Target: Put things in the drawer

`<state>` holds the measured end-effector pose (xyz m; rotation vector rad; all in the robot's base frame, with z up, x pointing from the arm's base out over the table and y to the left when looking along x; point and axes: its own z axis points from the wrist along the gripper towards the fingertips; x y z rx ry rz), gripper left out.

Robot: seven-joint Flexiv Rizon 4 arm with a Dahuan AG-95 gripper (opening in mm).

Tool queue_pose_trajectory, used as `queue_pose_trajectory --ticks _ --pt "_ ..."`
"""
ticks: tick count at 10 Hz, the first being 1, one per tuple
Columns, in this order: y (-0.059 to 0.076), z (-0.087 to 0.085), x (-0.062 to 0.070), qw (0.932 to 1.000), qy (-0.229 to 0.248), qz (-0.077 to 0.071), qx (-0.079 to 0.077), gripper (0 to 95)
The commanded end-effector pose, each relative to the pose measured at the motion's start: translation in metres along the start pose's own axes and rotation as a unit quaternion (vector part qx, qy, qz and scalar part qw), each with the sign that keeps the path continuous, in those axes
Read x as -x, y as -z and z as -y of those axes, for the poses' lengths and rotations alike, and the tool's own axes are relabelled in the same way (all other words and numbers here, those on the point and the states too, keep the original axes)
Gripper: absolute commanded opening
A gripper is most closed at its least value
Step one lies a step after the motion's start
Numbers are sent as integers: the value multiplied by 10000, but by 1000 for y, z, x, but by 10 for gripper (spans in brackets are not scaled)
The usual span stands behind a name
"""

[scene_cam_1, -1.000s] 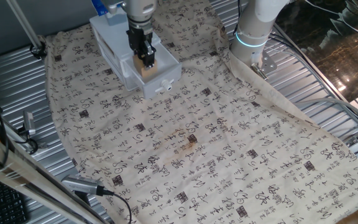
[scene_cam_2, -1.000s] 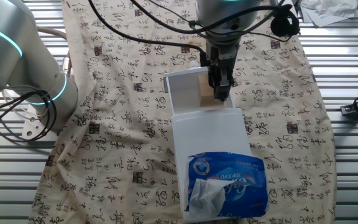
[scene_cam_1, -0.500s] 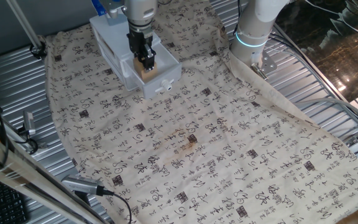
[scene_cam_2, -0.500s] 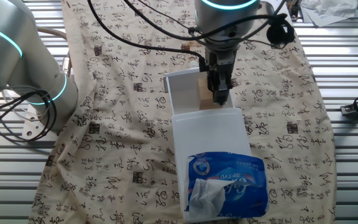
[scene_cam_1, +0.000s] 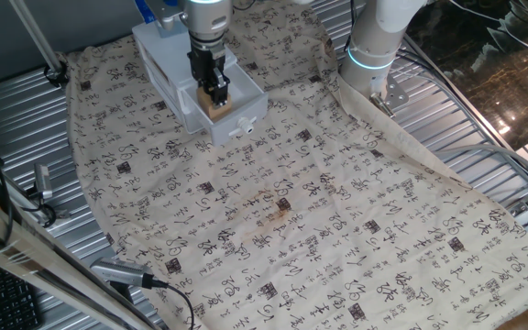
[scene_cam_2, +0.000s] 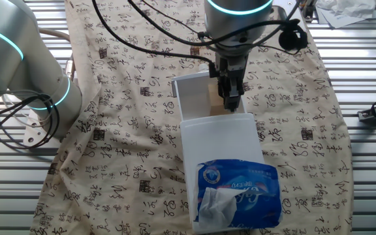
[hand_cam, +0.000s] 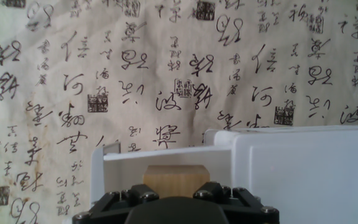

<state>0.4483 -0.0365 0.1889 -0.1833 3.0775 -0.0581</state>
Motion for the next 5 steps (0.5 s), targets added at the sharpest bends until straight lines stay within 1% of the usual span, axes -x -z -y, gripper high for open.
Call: queue_pose_trajectory --ticks 1,5 --pt "-2 0 0 10000 3 -2 0 0" --pt "-7 1 0 10000 55 7 10 0"
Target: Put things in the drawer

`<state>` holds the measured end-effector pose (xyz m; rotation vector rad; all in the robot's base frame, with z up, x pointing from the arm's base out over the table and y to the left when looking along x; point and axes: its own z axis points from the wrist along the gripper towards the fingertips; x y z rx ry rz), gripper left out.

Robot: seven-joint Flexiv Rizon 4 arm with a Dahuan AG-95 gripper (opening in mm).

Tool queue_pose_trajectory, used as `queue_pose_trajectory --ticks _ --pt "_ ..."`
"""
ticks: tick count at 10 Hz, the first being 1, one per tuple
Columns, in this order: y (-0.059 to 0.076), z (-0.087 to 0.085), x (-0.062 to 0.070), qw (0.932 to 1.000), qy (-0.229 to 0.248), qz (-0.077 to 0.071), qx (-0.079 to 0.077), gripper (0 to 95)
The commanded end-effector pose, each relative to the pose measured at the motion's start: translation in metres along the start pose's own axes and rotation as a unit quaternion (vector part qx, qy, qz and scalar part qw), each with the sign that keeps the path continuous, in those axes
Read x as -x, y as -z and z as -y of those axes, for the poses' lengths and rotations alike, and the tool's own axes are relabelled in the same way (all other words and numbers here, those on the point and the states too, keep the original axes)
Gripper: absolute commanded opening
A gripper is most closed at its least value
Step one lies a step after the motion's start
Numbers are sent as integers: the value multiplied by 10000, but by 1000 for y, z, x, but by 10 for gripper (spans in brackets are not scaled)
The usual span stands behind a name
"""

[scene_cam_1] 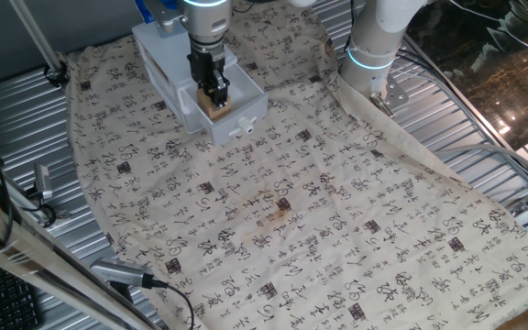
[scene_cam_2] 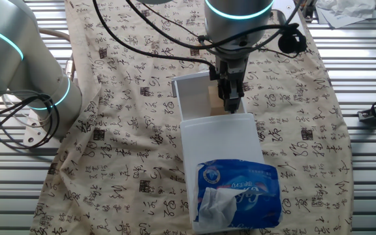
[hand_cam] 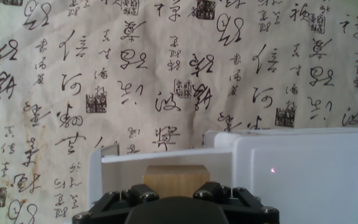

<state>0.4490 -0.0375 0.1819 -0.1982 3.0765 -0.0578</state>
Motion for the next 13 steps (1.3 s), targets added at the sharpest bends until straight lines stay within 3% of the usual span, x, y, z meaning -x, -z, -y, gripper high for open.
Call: queue_pose_trajectory --ticks 1,13 --pt "-1 0 0 10000 12 5 9 0" --pt "-13 1 1 9999 128 81 -1 0"
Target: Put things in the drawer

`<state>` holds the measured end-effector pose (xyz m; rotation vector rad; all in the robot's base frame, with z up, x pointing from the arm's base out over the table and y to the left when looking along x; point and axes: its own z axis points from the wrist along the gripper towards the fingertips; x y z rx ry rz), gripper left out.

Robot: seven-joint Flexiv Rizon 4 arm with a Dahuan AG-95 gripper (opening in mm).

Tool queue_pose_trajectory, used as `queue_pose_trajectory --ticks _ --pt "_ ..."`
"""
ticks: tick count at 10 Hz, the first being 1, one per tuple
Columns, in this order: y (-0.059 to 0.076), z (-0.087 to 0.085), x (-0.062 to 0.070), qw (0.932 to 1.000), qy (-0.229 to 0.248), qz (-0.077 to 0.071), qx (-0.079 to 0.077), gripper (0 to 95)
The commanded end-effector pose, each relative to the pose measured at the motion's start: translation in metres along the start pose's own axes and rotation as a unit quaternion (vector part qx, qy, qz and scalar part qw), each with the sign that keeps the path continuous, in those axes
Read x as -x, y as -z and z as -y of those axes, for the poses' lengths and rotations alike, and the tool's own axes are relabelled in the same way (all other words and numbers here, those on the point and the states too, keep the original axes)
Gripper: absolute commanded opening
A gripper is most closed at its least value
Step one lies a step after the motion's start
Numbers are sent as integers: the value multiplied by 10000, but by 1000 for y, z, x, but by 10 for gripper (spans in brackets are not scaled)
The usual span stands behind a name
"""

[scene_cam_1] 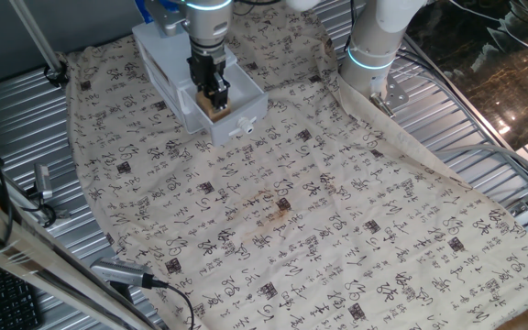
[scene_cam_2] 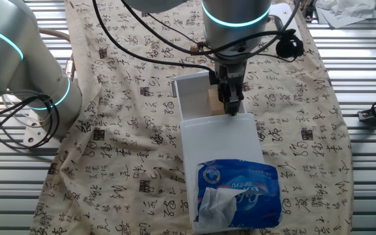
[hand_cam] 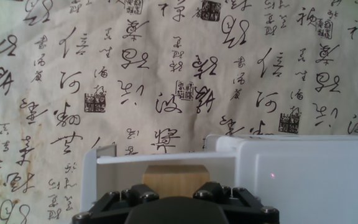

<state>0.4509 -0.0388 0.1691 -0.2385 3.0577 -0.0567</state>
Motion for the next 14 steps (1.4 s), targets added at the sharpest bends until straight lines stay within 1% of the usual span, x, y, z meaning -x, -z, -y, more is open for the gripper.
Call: queue_pose_trajectory --ticks 1,6,9,14 --pt "-1 0 0 10000 4 3 -6 0" --pt "-5 0 -1 10000 4 13 -14 0" --pt "-8 1 -1 10000 -53 -12 -46 0" --pt "-8 1 -1 9999 -146 -41 -65 0"
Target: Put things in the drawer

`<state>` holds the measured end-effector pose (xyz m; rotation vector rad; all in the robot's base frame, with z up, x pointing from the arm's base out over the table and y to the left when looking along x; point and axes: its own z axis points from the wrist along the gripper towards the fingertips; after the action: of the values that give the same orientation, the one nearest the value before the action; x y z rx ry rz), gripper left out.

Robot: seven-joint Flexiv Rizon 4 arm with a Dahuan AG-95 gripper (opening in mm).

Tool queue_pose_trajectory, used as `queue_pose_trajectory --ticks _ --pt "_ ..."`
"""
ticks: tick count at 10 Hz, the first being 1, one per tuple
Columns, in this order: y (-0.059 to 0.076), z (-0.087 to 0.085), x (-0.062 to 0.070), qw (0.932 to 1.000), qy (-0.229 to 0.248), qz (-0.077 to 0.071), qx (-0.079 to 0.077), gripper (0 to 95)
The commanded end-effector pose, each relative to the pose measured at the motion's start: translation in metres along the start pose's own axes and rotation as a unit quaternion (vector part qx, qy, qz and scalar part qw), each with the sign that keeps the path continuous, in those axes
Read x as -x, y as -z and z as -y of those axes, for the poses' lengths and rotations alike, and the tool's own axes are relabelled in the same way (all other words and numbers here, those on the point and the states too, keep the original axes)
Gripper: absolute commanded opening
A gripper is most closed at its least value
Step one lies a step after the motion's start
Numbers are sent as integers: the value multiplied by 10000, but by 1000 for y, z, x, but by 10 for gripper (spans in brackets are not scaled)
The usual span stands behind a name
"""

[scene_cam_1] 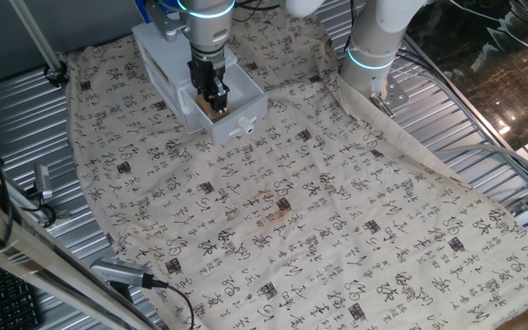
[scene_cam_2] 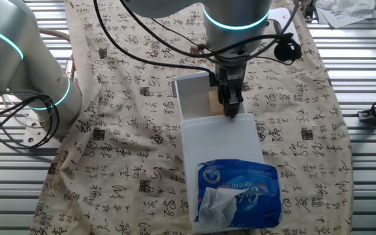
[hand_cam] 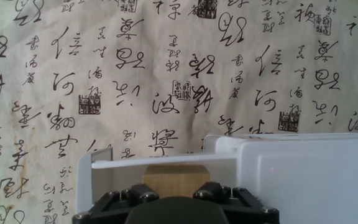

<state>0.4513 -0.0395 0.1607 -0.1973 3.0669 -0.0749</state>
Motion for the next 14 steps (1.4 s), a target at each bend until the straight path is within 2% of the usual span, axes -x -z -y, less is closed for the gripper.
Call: queue_pose_trajectory --ticks 1,5,6,7,8,9,10,14 --pt "0 0 0 10000 -19 1 -3 0" --pt "0 0 0 10000 -15 9 0 0" --pt "0 0 0 10000 26 6 -6 190" --pt "0 0 0 10000 45 6 -6 190" --pt "1 0 0 10000 58 5 -3 380" --pt "1 0 0 10000 71 6 -3 380" --pt "1 0 0 10000 78 10 -4 570" --pt "3 0 1 10000 59 7 3 570"
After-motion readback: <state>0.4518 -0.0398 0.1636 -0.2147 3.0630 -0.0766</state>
